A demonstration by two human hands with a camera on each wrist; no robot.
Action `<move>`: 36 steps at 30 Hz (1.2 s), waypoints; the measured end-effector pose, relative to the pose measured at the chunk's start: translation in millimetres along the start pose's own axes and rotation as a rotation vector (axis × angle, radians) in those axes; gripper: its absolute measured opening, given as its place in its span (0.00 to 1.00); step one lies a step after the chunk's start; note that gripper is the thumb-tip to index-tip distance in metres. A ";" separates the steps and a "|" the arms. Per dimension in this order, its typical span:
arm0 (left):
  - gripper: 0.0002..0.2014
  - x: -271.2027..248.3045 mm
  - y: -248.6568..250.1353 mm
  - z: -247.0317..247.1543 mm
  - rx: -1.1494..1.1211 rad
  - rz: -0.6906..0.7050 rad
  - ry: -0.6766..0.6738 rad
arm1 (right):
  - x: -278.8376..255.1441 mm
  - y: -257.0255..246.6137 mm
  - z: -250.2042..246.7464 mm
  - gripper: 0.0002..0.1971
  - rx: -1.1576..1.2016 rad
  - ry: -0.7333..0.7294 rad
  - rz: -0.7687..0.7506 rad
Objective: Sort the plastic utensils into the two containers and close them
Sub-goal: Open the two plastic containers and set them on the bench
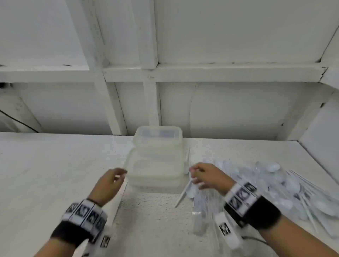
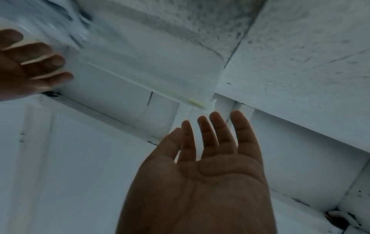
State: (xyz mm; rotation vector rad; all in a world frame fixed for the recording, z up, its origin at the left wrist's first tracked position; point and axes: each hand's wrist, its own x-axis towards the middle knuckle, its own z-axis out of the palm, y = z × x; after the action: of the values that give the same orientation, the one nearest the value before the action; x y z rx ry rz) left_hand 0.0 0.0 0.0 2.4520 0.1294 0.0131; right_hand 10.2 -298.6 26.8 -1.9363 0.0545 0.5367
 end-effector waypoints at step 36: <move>0.15 110.6 -7.3 1.4 -0.265 -0.273 -0.285 | 115.9 -22.3 -12.4 0.09 0.151 -0.146 0.347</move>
State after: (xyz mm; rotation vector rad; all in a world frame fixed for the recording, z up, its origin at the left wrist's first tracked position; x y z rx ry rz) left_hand 109.4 15.4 -8.4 2.1279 0.3138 -0.4107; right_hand 124.7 -276.4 4.7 -1.7429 0.3334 0.8773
